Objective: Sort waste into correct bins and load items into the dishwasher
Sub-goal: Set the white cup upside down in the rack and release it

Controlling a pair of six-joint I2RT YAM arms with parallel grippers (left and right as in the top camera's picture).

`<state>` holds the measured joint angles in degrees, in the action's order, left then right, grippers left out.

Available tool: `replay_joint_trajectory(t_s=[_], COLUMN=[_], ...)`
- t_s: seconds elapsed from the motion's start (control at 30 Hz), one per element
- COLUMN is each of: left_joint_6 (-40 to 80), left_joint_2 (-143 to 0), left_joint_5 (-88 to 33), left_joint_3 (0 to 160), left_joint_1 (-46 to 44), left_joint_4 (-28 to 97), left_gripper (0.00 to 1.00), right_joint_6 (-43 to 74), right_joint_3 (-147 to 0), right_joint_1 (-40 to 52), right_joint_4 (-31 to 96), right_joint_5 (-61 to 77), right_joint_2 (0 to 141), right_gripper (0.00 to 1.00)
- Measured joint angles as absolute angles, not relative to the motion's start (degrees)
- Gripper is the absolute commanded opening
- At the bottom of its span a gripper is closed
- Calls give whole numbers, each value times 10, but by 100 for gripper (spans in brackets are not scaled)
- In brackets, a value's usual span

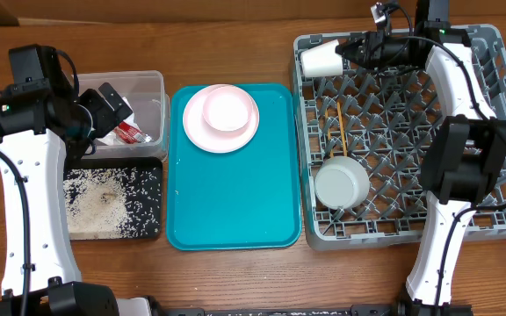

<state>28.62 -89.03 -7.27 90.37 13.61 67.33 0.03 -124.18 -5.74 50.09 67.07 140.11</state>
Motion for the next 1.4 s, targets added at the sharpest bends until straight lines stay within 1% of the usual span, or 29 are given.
replay_joint_trajectory(t_s=[0.4, 0.47, 0.57, 0.7, 0.8, 0.9, 1.1, 1.2, 1.27, 1.3, 1.37, 1.4], left_joint_6=[286, 286, 286, 286, 286, 286, 286, 286, 286, 286, 286, 286], left_joint_2=[-890, -890, -890, -890, -890, -890, -890, -890, -890, -890, -890, -890], left_joint_5=[-73, -73, -72, -73, -72, -73, -73, -73, -73, -73, -72, -73], left_joint_3=[904, 904, 904, 904, 904, 904, 904, 904, 904, 904, 904, 904], left_joint_1=[136, 136, 136, 136, 136, 136, 136, 136, 136, 136, 136, 136], left_joint_4=[673, 673, 673, 673, 673, 673, 673, 673, 673, 673, 673, 673], left_gripper=[100, 100, 100, 100, 100, 100, 100, 100, 100, 100, 100, 100], right_joint_6=[1, 0, 0, 1, 0, 0, 0, 0, 0, 1, 1, 0], right_joint_3=[-1244, -1244, -1243, -1242, -1241, -1241, -1241, -1241, -1240, -1240, -1240, -1240], right_joint_1=[-64, -71, -86, -109, -119, -124, -129, -131, -130, -129, -123, -117], right_joint_4=[522, 530, 544, 561, 566, 576, 600, 614, 619, 622, 626, 625], right_joint_5=[656, 651, 619, 585, 576, 569, 563, 539, 512, 494, 456, 432], right_joint_2=[1400, 1400, 1401, 1404, 1404, 1404, 1404, 1398, 1386, 1376, 1350, 1332], right_gripper=[6, 15, 19, 33, 37, 38, 38, 38, 32, 26, 6, 4])
